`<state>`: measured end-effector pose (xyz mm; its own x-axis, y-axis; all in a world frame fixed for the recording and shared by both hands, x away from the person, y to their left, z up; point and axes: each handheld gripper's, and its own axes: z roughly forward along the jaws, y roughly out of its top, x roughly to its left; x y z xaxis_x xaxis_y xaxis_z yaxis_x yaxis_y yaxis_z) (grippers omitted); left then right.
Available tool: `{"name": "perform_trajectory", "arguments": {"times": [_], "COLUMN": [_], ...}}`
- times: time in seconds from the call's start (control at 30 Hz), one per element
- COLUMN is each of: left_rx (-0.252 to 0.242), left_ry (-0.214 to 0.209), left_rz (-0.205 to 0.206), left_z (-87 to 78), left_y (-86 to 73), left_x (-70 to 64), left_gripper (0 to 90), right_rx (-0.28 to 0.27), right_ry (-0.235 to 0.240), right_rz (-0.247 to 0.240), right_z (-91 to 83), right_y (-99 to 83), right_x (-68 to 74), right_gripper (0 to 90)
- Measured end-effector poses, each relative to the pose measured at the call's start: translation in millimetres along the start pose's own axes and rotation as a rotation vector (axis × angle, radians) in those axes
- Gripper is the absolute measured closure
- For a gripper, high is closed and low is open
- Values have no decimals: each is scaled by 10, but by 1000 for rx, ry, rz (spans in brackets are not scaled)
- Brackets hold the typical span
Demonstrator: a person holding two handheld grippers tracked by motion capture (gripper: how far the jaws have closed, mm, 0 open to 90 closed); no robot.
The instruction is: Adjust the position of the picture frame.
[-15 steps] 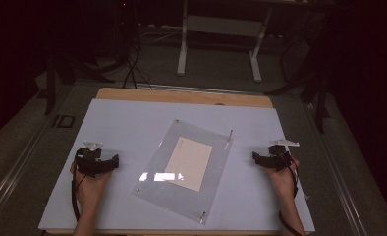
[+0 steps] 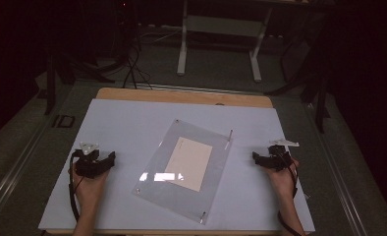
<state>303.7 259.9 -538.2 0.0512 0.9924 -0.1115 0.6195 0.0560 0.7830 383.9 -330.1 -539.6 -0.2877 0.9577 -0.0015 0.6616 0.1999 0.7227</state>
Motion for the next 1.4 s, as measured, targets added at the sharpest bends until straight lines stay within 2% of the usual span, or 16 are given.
{"name": "perform_trajectory", "arguments": {"times": [0.07, 0.13, 0.27, 0.33, 0.37, 0.5, 0.67, 0.8, 0.93, 1.07, 1.17, 1.27, 1.4], "left_rx": [-6, -5, -13, -15, -18, -26, -23, -33, -28, -29, -38, -50, -66], "left_ry": [-6, 13, 8, 8, 10, 7, 0, 1, 4, 3, -6, -10, -25], "left_rz": [-4, 26, 23, 22, 21, 20, 52, 56, 65, 79, 80, 81, 82], "left_z": [-12, -27, -44, -53, -56, -65, -70, -73, -71, -77, -88, -99, -118], "left_y": [5, 7, 10, 10, 10, 10, 9, 10, 9, 11, 13, 16, 22], "left_x": [1, -9, 1, 1, 1, 0, -29, -52, -54, -60, -68, -69, -66], "left_gripper": [389, 402, 402, 402, 402, 402, 402, 402, 402, 401, 401, 401, 402], "right_rx": [0, 5, 25, 25, 20, -42, -94, -114, -123, -131, -127, -128, -112], "right_ry": [0, 1, -7, 1, 4, 47, 168, 220, 245, 249, 247, 239, 225], "right_rz": [0, 4, 4, -6, -8, -35, -67, -98, -126, -129, -146, -133, -118], "right_z": [0, 2, -1, -19, -28, -83, -86, -50, 11, 74, 188, 276, 390], "right_y": [0, 6, 37, 56, 69, 153, 276, 385, 509, 591, 658, 705, 733], "right_x": [1, 2, 8, 21, 31, 94, 204, 325, 462, 564, 698, 758, 816], "right_gripper": [167, 168, 186, 300, 315, 413, 543, 591, 635, 657, 684, 675, 804]}}
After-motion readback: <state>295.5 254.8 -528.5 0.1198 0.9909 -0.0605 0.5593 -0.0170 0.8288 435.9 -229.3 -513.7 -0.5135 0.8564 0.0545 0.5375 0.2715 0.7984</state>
